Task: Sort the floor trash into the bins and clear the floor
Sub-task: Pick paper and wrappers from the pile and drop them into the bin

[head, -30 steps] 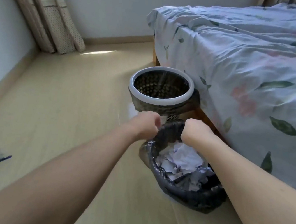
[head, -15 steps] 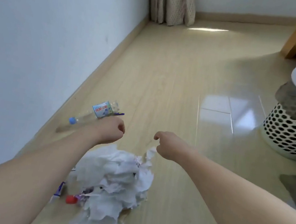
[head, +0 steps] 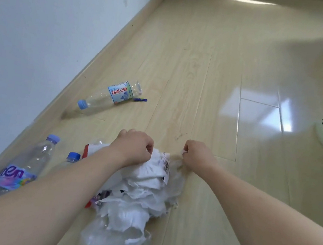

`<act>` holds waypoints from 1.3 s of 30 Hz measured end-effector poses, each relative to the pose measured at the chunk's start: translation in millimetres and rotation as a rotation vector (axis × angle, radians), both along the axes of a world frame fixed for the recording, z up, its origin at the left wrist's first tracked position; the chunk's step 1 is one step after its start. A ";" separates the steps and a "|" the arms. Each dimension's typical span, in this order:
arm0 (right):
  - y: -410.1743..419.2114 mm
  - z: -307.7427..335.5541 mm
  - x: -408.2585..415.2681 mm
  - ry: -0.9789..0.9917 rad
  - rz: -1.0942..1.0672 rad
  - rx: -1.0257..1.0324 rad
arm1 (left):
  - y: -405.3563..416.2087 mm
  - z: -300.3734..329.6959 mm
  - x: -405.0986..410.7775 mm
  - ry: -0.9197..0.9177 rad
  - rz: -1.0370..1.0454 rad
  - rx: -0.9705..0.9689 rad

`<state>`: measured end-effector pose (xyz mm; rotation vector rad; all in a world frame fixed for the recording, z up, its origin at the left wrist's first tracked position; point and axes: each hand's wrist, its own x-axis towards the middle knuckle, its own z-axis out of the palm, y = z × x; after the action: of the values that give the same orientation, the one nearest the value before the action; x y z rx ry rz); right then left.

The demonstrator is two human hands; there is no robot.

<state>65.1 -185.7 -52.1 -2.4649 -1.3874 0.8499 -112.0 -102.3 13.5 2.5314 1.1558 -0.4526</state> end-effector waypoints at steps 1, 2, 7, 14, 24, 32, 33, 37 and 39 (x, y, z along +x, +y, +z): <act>-1.8 4.6 1.3 0.011 -0.014 0.013 | 1.7 7.4 0.3 -0.056 0.065 -0.062; -3.2 10.8 2.5 0.026 -0.026 0.026 | 3.4 16.6 0.0 -0.122 0.133 -0.135; -19.5 64.6 2.3 0.103 -0.053 0.090 | 4.6 80.0 -4.1 -0.396 0.346 -0.352; -66.1 173.8 23.5 0.128 -0.088 0.199 | -16.2 169.2 21.3 -0.373 0.260 -0.371; -216.8 267.5 168.5 -0.069 -0.391 0.067 | -127.9 264.7 173.6 -0.436 -0.007 -0.441; -375.2 249.1 254.1 -0.134 -0.657 -0.188 | -272.5 235.3 342.5 -0.524 -0.118 -0.700; -387.0 244.6 259.8 -0.124 -0.693 -0.174 | -290.8 220.3 355.9 -0.494 -0.110 -0.724; -397.5 236.0 271.3 -0.063 -0.788 -0.066 | -323.4 182.4 377.3 -0.423 -0.095 -0.714; -384.9 238.8 270.3 -0.081 -0.771 -0.029 | -307.8 186.2 369.0 -0.421 -0.116 -0.653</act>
<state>335.4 -570.6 186.7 -2.7296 -0.3427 0.5801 257.0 -410.1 199.7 1.9869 0.5808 -0.2467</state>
